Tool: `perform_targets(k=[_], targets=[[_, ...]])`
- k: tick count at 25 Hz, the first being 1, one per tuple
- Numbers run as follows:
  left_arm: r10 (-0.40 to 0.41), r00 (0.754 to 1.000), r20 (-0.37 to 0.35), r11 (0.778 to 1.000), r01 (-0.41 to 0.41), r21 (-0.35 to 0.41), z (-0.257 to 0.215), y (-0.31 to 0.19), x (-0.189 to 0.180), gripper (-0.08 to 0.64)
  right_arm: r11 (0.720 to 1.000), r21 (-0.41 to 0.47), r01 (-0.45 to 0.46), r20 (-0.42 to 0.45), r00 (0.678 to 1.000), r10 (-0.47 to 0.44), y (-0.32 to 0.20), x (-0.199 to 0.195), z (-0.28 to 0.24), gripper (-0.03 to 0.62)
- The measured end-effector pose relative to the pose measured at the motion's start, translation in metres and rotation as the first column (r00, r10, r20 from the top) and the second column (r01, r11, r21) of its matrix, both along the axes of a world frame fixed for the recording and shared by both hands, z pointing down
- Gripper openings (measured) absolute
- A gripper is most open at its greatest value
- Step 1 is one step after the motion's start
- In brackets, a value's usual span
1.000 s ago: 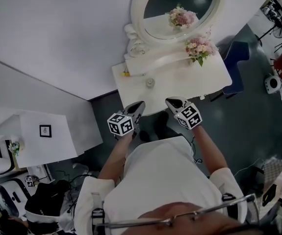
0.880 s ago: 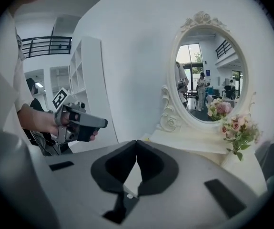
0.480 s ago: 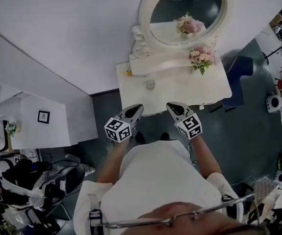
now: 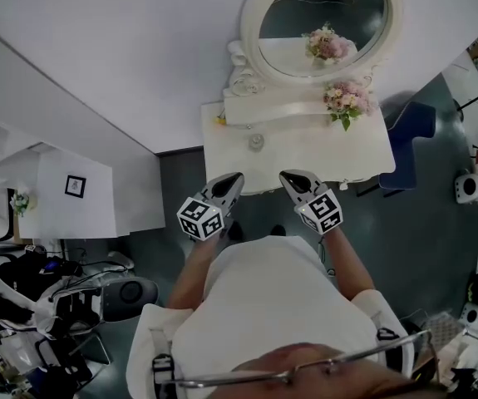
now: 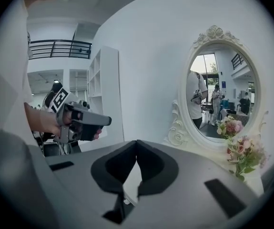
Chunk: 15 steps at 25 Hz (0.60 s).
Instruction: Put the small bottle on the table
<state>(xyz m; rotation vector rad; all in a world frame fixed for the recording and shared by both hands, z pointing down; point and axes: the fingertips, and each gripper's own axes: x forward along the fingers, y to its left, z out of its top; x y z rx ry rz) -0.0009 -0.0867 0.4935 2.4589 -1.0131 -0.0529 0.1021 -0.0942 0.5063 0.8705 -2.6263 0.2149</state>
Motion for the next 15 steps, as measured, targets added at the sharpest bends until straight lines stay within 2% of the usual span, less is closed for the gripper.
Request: perform_targets(k=[15], targets=[[0.008,1.0,0.008,1.0,-0.008,0.003,0.0,-0.002,0.003,0.003,0.999,-0.01,-0.033,0.033,0.999,0.033,-0.007,0.01,-0.003,0.006]])
